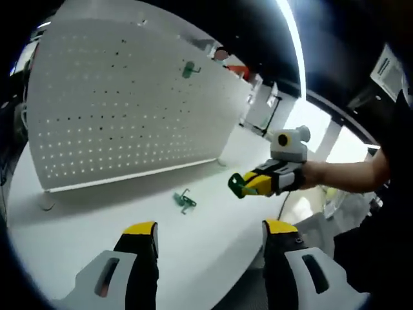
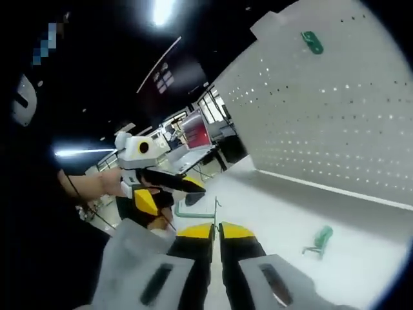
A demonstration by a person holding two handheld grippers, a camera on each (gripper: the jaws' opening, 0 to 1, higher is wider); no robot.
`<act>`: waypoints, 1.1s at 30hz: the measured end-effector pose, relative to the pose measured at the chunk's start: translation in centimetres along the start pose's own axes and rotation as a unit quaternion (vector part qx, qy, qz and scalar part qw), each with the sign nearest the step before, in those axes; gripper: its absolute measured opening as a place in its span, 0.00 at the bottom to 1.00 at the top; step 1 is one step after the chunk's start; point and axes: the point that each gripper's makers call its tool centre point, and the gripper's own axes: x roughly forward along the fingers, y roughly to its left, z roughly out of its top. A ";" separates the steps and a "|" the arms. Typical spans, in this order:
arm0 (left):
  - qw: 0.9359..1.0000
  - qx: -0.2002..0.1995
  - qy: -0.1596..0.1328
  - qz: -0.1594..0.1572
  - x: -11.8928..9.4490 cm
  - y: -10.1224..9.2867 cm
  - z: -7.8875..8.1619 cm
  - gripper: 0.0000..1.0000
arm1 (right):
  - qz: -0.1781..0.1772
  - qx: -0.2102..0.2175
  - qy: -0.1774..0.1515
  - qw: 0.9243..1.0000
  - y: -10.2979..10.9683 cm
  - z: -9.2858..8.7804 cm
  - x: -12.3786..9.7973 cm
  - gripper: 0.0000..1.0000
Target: Insert the hook assembly into the mounting plate slot until the hook locks in place.
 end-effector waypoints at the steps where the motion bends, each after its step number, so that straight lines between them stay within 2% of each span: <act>1: 1.000 -0.006 -0.001 -0.009 0.1 -0.2 0.1 0.60 | 0.007 0.004 -0.002 1.000 0.3 0.0 0.0 0.00; 4: 0.999 -0.016 -0.010 -0.031 0.3 -0.7 0.5 0.50 | 0.022 0.016 -0.013 1.000 1.0 0.2 0.1 0.00; 9: 0.996 -0.033 -0.041 -0.075 0.5 -2.3 2.2 0.42 | 0.038 0.025 -0.027 0.999 1.8 0.4 0.1 0.00; 13: 0.992 -0.048 -0.049 -0.110 0.7 -3.4 3.0 0.33 | 0.053 0.032 -0.045 0.997 2.4 1.0 -0.1 0.00; 15: 0.990 -0.057 -0.053 -0.120 0.8 -3.6 3.3 0.28 | 0.047 0.018 -0.045 0.998 2.4 1.2 -0.1 0.00; 18: 0.986 -0.070 -0.059 -0.136 0.9 -4.1 3.6 0.22 | 0.066 0.030 -0.059 0.996 3.1 1.8 -0.1 0.00; 22: 0.980 -0.084 -0.068 -0.166 1.0 -5.3 4.1 0.22 | 0.092 0.043 -0.075 0.992 4.1 2.3 -0.1 0.00; 25: 0.972 -0.100 -0.082 -0.198 0.7 -6.3 4.8 0.23 | 0.109 0.049 -0.082 0.989 4.8 2.6 -0.1 0.00; 29: 0.971 -0.096 -0.078 -0.203 0.8 -6.6 4.7 0.20 | 0.132 0.055 -0.096 0.985 5.8 3.2 -0.2 0.00; 33: 0.968 -0.102 -0.083 -0.216 0.7 -7.1 5.0 0.16 | 0.144 0.048 -0.094 0.984 6.6 3.4 -0.2 0.00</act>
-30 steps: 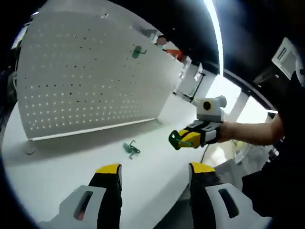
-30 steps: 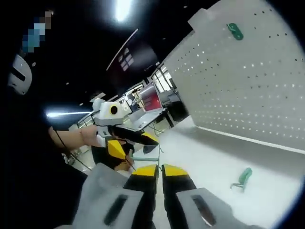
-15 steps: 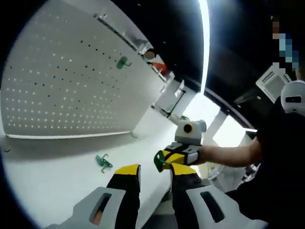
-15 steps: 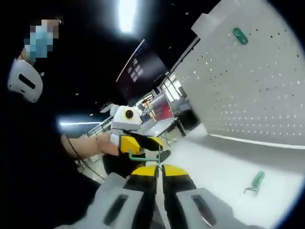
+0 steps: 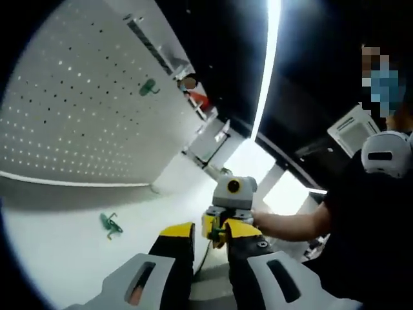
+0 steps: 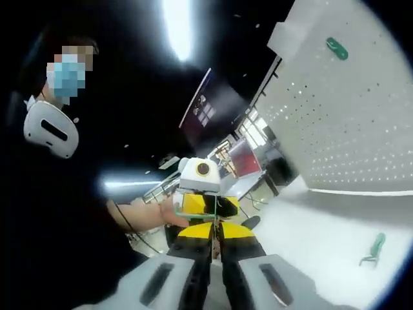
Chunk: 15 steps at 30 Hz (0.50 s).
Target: Insert the hook assembly into the mounting plate slot until the hook locks in place.
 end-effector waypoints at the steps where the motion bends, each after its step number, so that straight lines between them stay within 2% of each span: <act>1: 1.000 -0.005 0.001 -0.010 0.0 -0.4 -0.1 0.13 | 0.004 -0.001 0.002 1.000 0.2 -0.1 0.1 0.00; 5: 1.000 -0.008 -0.008 -0.025 0.1 -1.0 0.1 0.07 | 0.016 0.001 -0.003 1.000 0.7 0.0 0.3 0.00; 13: 0.999 -0.021 -0.003 -0.044 0.0 -1.7 0.1 0.04 | 0.033 0.003 -0.005 0.999 1.5 0.1 0.4 0.01; 14: 0.999 -0.017 -0.001 -0.043 0.0 -1.7 0.0 0.04 | 0.033 0.001 -0.003 0.999 1.5 0.0 0.4 0.01; 15: 0.999 0.007 0.002 -0.036 0.0 -1.6 -0.1 0.04 | 0.030 -0.004 -0.003 1.000 1.3 -0.1 0.4 0.01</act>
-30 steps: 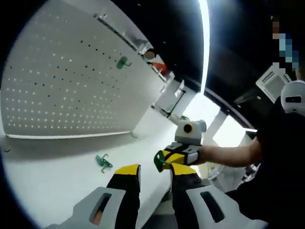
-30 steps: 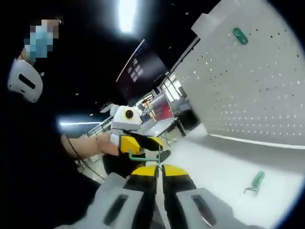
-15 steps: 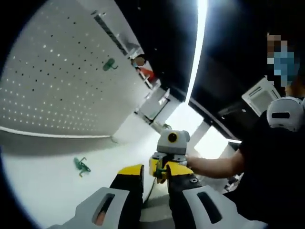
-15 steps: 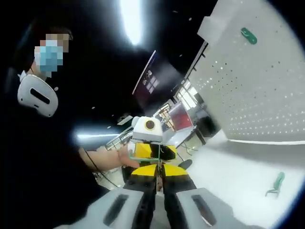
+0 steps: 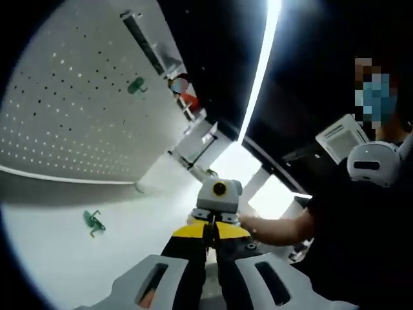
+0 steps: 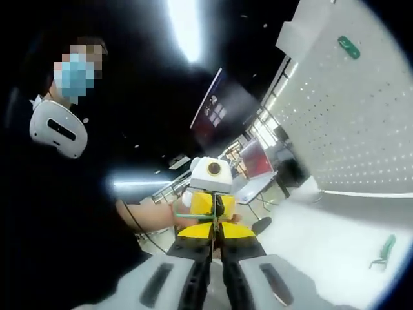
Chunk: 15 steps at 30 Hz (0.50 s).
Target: Insert the hook assembly into the mounting plate slot until the hook locks in place.
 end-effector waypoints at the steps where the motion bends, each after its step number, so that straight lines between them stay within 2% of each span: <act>1: 1.000 0.026 0.004 0.010 0.0 0.3 -0.1 0.03 | -0.004 -0.002 0.001 1.000 -0.2 -0.1 0.0 0.01; 4: 0.996 0.067 0.032 0.046 0.1 1.1 -0.6 0.02 | -0.021 -0.015 0.006 1.000 -0.8 -0.3 -0.1 0.02; 9: 0.993 0.078 0.031 0.079 0.0 2.1 -0.2 0.02 | -0.066 -0.051 0.040 0.996 -2.3 -0.5 -0.1 0.03; 10: 0.993 0.080 0.032 0.086 0.0 2.2 -0.1 0.01 | -0.073 -0.071 0.052 0.993 -2.6 -0.6 -0.2 0.03; 12: 0.989 0.100 0.035 0.105 -0.2 2.6 0.2 0.01 | -0.085 -0.058 0.036 0.994 -3.0 0.0 -0.3 0.03; 14: 0.980 0.145 0.037 0.133 -0.5 3.0 0.9 0.02 | -0.110 -0.057 0.035 0.992 -4.0 0.1 -0.7 0.04; 15: 0.977 0.157 0.040 0.139 -0.6 2.8 1.2 0.02 | -0.125 -0.064 0.038 0.989 -4.5 0.1 -0.9 0.04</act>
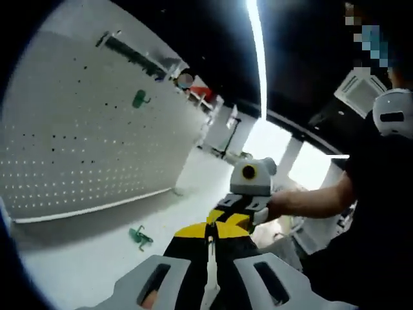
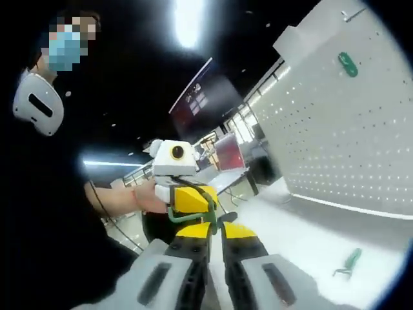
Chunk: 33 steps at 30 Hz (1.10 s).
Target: Insert the hook assembly into the mounting plate slot until the hook locks in place.
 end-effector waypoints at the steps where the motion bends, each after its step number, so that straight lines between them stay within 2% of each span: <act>1: 1.000 0.003 -0.004 0.005 -0.1 0.1 0.3 0.02 | -0.009 -0.002 0.007 1.000 -0.2 -0.2 0.0 0.05; 2: 1.000 0.010 -0.009 0.019 -0.2 0.5 0.6 0.02 | -0.029 0.000 0.015 0.999 -0.6 -0.3 -0.1 0.05; 4: 0.998 0.016 -0.006 0.060 -0.6 1.8 0.8 0.02 | -0.049 -0.009 0.034 0.998 -0.8 -0.5 -0.1 0.08; 5: 0.997 0.018 -0.001 0.075 -0.8 2.4 0.7 0.02 | -0.057 -0.020 0.031 0.998 -0.9 -0.3 -0.1 0.09; 6: 0.996 0.021 0.005 0.087 -1.0 2.8 0.6 0.02 | -0.068 -0.052 0.026 0.996 -1.0 0.1 -0.1 0.09; 7: 0.994 0.020 0.010 0.108 -1.2 3.6 0.4 0.01 | -0.073 -0.058 0.026 0.995 -1.1 0.1 -0.1 0.09; 9: 0.991 0.014 0.014 0.130 -1.4 4.3 0.3 0.01 | -0.096 -0.061 0.046 0.992 -1.5 -0.4 -0.1 0.09; 10: 0.990 0.014 0.017 0.141 -1.6 4.6 0.2 0.01 | -0.106 -0.071 0.041 0.991 -1.4 0.0 0.0 0.09; 12: 0.985 0.039 0.034 0.163 -1.8 5.2 -0.2 0.01 | -0.118 -0.071 0.032 0.990 -1.3 0.5 0.1 0.09; 14: 0.982 0.043 0.047 0.175 -1.8 5.4 -0.6 0.01 | -0.135 -0.076 0.025 0.988 -1.0 1.2 0.3 0.12; 19: 0.981 0.035 0.047 0.184 -1.7 5.3 -0.8 0.01 | -0.149 -0.113 0.041 0.981 0.0 1.4 1.1 0.16; 22: 0.982 0.025 0.043 0.183 -1.3 5.2 -1.1 0.02 | -0.148 -0.065 0.023 0.987 0.8 1.4 2.1 0.15; 27: 0.982 0.017 0.040 0.184 -1.2 4.8 -1.3 0.02 | -0.185 -0.140 0.058 0.971 0.3 0.9 2.6 0.12; 28: 0.982 0.016 0.038 0.184 -1.2 4.7 -1.2 0.02 | -0.181 -0.140 0.062 0.971 0.5 0.7 2.8 0.12; 29: 0.982 0.011 0.036 0.184 -1.2 4.7 -1.2 0.02 | -0.187 -0.154 0.069 0.968 0.3 0.5 2.9 0.11; 33: 0.981 0.001 0.034 0.190 -1.4 4.8 -1.4 0.02 | -0.195 -0.161 0.069 0.965 0.4 0.5 3.4 0.09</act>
